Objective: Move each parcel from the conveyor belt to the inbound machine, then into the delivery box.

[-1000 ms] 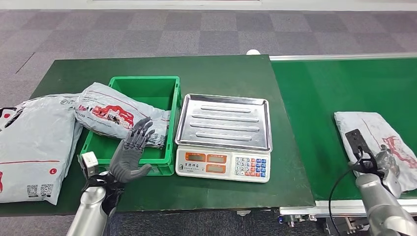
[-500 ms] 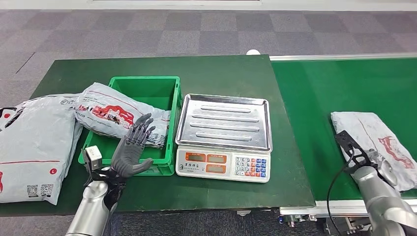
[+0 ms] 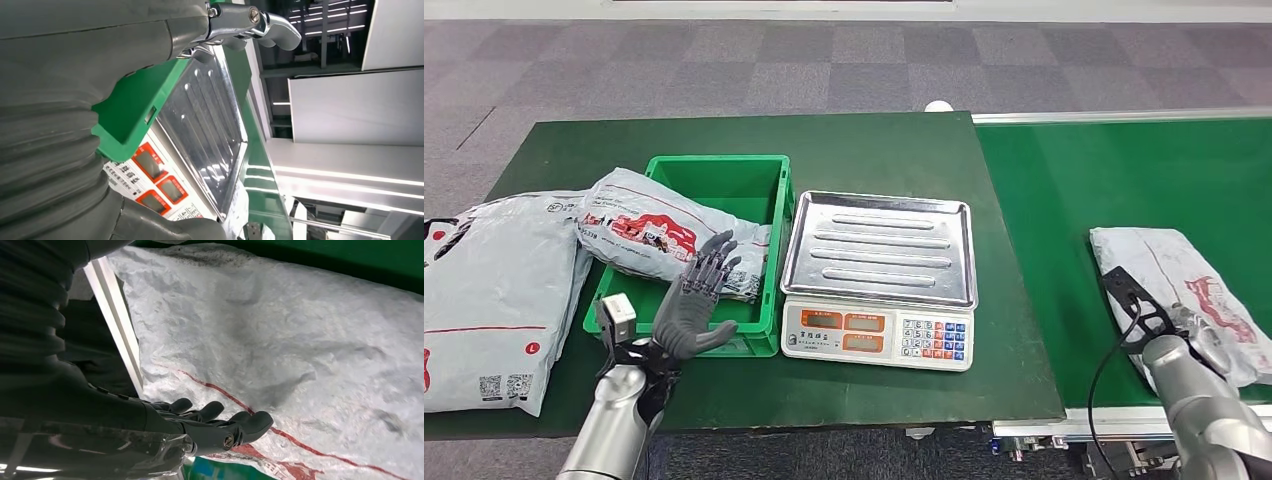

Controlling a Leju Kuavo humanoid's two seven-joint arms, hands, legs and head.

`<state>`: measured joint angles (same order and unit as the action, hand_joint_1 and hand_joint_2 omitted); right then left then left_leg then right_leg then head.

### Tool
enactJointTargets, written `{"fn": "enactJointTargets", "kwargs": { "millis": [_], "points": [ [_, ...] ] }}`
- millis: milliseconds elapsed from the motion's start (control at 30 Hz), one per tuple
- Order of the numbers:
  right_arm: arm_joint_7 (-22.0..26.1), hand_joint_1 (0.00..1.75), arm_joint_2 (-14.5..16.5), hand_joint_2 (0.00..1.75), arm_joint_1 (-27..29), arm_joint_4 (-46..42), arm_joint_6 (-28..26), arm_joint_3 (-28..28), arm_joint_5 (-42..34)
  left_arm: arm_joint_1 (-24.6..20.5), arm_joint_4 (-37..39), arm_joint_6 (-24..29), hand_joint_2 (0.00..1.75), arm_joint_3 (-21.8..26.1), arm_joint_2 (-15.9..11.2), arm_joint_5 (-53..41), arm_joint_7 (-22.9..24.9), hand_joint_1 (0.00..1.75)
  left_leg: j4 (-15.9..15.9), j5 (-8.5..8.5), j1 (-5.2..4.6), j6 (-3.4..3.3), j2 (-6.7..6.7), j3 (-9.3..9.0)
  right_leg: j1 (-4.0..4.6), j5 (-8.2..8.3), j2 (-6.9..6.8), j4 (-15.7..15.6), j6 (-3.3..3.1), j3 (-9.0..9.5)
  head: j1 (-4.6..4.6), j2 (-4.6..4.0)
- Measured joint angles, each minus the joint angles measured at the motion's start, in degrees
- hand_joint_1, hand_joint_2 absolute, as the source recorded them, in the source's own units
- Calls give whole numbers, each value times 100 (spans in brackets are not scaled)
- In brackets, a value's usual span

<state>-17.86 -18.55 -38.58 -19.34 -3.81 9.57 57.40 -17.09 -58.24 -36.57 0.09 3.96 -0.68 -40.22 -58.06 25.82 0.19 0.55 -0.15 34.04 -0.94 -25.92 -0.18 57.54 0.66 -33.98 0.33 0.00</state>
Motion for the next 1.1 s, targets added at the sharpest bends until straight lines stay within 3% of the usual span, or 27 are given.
{"fn": "enactJointTargets", "kwargs": {
  "millis": [233,467,1100],
  "points": [
    [74,0,57,175,-2,-1,356,-133,252,-122,234,128,175,-55,-7,-43,0,0,0,0,0,0,0,0,0,0,0,0,0,0,0,0],
    [421,0,158,175,93,-160,-383,-161,275,-119,286,386,175,-145,-15,-86,-1,0,0,0,0,0,-5,0,1,0,-4,0,0,-1,0,0],
    [561,0,333,175,939,-596,-117,-106,198,-126,286,704,175,-349,-42,-144,-2,0,0,2,3,1,-2,-10,5,-1,2,-2,0,7,0,0]
  ]
}}
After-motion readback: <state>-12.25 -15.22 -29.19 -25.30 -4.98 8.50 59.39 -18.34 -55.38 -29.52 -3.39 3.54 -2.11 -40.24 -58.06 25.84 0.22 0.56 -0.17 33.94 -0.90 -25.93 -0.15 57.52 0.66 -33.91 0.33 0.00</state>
